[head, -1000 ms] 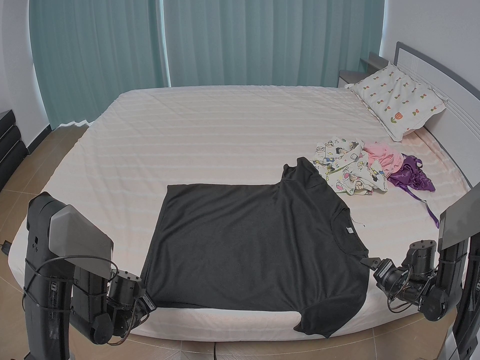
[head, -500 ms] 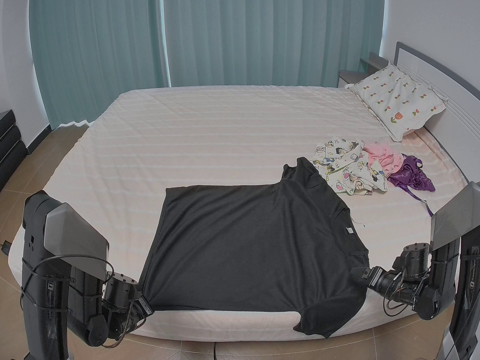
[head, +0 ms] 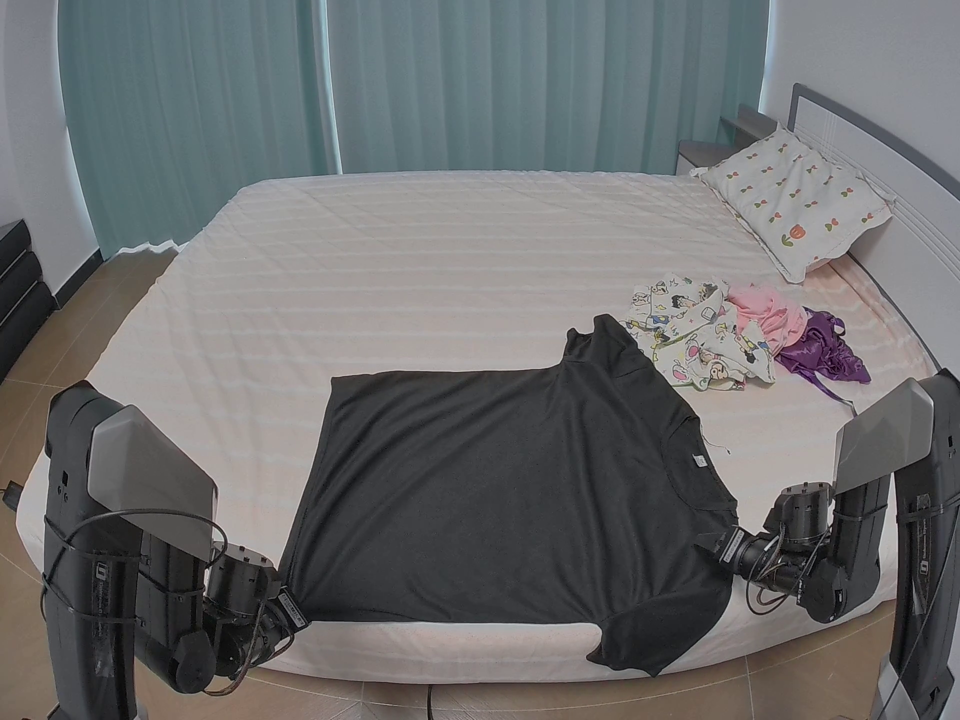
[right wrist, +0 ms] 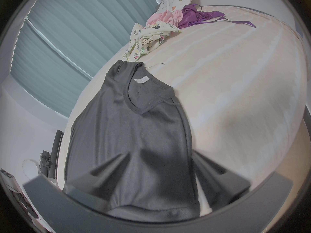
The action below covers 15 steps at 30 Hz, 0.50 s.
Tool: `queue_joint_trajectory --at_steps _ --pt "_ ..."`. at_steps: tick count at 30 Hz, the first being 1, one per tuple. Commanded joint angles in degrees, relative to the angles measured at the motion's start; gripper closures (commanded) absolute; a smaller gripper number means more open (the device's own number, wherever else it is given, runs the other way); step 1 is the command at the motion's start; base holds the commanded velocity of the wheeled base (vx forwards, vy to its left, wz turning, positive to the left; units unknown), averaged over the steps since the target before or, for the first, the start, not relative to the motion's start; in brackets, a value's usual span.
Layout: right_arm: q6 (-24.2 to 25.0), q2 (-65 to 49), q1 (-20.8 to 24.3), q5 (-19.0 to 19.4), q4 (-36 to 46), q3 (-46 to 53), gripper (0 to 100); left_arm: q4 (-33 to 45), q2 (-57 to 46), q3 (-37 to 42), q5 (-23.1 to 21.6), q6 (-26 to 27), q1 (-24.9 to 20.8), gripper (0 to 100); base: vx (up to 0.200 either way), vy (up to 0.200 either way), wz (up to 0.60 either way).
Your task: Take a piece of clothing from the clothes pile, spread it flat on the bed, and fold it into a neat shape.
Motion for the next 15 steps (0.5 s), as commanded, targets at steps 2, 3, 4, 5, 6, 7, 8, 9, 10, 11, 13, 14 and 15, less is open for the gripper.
queue_joint_trajectory --at_steps 2,3,4,5,6,7,8,9,10,11,13,14,15 --pt "-0.26 -0.02 -0.46 -0.03 0.14 -4.37 100 -0.16 0.46 0.02 0.1 -0.08 0.0 100 0.0 0.0 0.0" --pt "-0.52 -0.29 -0.72 -0.03 0.14 -5.69 100 -0.16 0.46 -0.07 0.1 -0.08 0.0 100 0.0 0.0 0.0" --pt "-0.96 -0.29 -0.81 -0.03 0.22 -7.19 100 -0.16 0.46 -0.07 0.01 -0.08 0.0 100 0.0 0.0 0.0" --pt "-0.96 -0.29 -0.81 -0.03 0.22 -7.19 100 -0.16 0.38 -0.07 0.1 -0.08 0.0 100 0.0 0.0 0.0" --pt "-1.75 -0.29 -1.33 0.06 0.4 -10.17 100 -0.16 0.38 -0.07 0.1 -0.08 0.0 100 0.0 0.0 0.0" --pt "-2.11 -0.29 -1.51 0.06 0.49 -11.32 100 -0.16 0.38 -0.07 0.1 -0.08 0.0 100 0.0 0.0 0.0" --pt "-3.07 -0.29 -1.6 0.06 0.93 -13.07 100 -0.16 0.38 -0.07 0.1 -0.17 0.0 100 0.0 0.0 0.0" --pt "-4.04 -0.29 -1.6 0.06 1.72 -14.66 100 -0.25 0.46 -0.07 0.1 -0.52 0.0 100 0.0 0.0 0.0" --pt "-4.74 -0.37 -1.6 0.15 2.51 -15.8 100 -0.16 0.46 -0.15 0.1 -0.79 0.0 100 0.0 0.0 0.0" --pt "-5.8 -0.37 -1.6 0.32 3.83 -17.73 100 -0.25 0.46 -0.15 0.1 -1.14 0.0 100 0.0 0.0 0.0" --pt "-7.47 -0.37 -1.6 1.02 5.94 -20.72 100 -0.25 0.38 -0.15 0.1 -1.31 0.0 100 0.0 0.0 0.0" --pt "-8.08 -0.46 -1.6 1.46 7.08 -22.04 100 -0.25 0.46 -0.15 0.1 -1.4 0.0 100 0.0 0.0 0.0" --pt "-8.08 -0.46 -1.6 1.46 7.08 -22.04 100 -0.25 0.46 -0.15 0.1 -1.4 0.0 100 0.0 0.0 0.0"
